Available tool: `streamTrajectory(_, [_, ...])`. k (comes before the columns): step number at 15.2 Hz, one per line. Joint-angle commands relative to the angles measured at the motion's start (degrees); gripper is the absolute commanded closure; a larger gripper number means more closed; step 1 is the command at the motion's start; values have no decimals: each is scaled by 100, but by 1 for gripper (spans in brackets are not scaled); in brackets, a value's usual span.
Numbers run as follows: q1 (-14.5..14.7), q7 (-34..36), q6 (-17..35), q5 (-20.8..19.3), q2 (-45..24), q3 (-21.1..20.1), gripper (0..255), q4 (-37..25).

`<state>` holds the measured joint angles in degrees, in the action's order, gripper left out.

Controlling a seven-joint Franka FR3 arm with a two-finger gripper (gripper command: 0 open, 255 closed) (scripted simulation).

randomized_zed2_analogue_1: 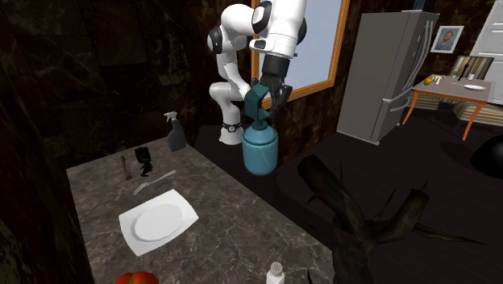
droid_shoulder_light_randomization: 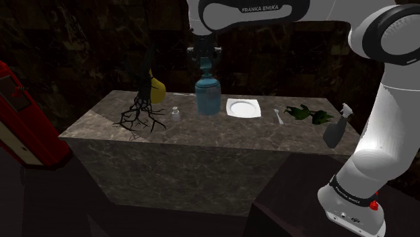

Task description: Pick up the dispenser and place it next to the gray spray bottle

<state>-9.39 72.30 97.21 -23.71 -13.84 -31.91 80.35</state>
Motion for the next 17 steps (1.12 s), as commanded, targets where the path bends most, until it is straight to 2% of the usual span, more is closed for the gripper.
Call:
streamTrajectory(1, [38,-34,-176,-19,-41,-6,255,-217])
streamTrajectory(10, [294,-188,-1017,-203,-367,-19,255,-1360])
streamTrajectory(17, [690,-347,-1828,-511,-840,10,255,-2626])
